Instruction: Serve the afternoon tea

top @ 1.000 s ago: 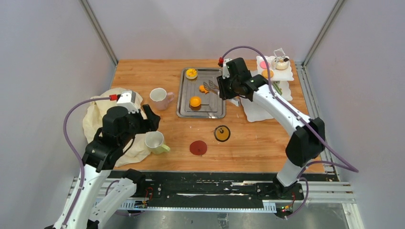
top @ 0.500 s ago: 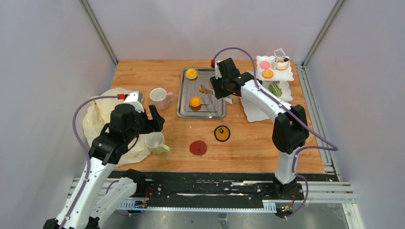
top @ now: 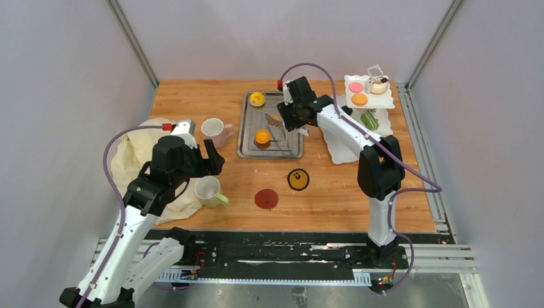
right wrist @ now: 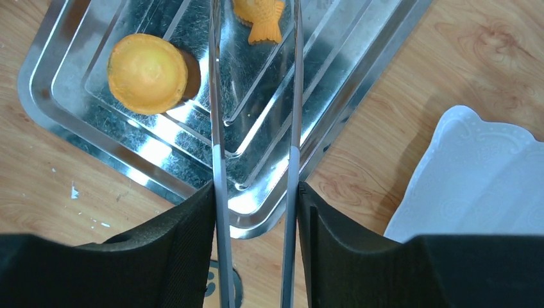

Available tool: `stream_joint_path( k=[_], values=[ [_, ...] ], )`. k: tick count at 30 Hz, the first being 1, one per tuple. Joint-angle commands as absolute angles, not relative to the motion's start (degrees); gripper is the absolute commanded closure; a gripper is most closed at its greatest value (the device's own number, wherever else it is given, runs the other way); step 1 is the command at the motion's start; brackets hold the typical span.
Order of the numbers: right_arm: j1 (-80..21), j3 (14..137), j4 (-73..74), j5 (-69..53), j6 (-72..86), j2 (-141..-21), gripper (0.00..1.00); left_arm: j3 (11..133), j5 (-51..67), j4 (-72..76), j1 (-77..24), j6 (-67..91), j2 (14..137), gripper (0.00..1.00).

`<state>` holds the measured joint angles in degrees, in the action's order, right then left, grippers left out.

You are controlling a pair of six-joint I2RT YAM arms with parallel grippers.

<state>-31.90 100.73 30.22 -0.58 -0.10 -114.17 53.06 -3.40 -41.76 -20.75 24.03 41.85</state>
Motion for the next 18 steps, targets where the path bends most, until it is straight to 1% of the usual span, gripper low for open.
stream_joint_path(
  k=[1, 8, 13, 18],
  values=[
    [-32.4, 103.6, 29.4, 0.3, -2.1, -116.4, 0.52, 53.4, -2.7, -40.1, -20.5, 23.9, 41.7, 0.12],
    [-32.4, 105.2, 30.0, 1.3, -3.0, -119.4, 0.53, 53.2, -2.6, -39.6, -20.5, 23.9, 41.8, 0.12],
    [-32.4, 103.8, 30.1, 0.9, -2.3, -117.3, 0.67, 54.0, -2.5, -40.0, -20.4, 23.5, 42.6, 0.12],
    [-32.4, 101.6, 30.3, 1.9, -1.5, -113.1, 0.85, 53.8, -2.3, -39.3, -20.5, 23.9, 42.6, 0.12]
  ],
)
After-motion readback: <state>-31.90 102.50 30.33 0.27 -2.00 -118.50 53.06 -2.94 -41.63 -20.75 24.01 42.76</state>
